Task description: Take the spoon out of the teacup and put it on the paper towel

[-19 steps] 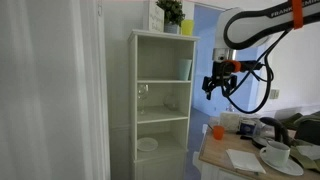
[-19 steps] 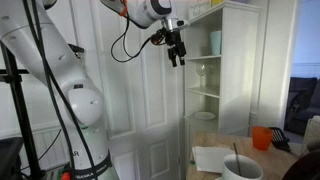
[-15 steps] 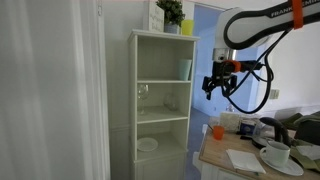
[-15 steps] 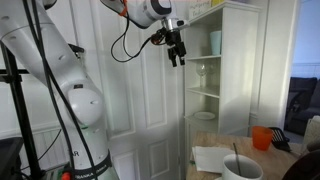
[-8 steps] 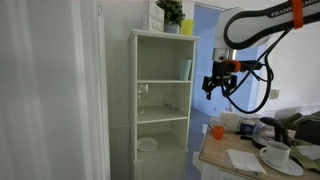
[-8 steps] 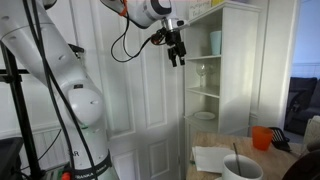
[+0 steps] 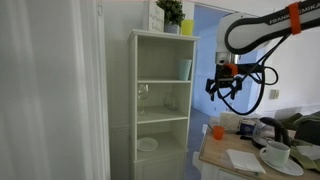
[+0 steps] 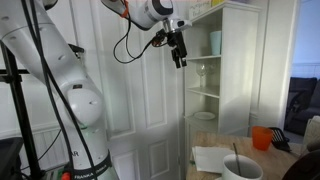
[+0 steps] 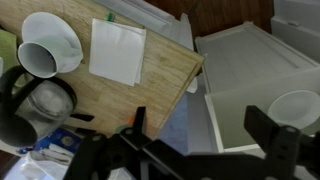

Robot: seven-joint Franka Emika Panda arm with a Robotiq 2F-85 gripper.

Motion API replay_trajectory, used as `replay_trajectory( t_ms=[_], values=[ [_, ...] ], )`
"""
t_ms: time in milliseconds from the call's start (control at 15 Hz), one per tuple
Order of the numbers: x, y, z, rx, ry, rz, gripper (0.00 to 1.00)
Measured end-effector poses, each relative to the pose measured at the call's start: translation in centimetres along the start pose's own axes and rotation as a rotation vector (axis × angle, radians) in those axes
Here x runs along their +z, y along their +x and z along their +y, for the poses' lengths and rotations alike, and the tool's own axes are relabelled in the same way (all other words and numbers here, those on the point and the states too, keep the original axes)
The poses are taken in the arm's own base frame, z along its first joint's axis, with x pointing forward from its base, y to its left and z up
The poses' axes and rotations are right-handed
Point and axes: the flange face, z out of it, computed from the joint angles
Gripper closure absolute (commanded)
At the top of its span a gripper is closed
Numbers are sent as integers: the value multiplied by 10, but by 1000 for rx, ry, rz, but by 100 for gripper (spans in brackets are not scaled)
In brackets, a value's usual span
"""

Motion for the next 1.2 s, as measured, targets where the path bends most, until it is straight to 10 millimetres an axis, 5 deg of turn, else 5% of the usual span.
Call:
replay_trajectory(
  t_ms=[600, 1200],
  values=[
    [66, 23, 68, 475, -95, -37, 0],
    [138, 15, 121, 803, -242, 17, 0]
  ],
)
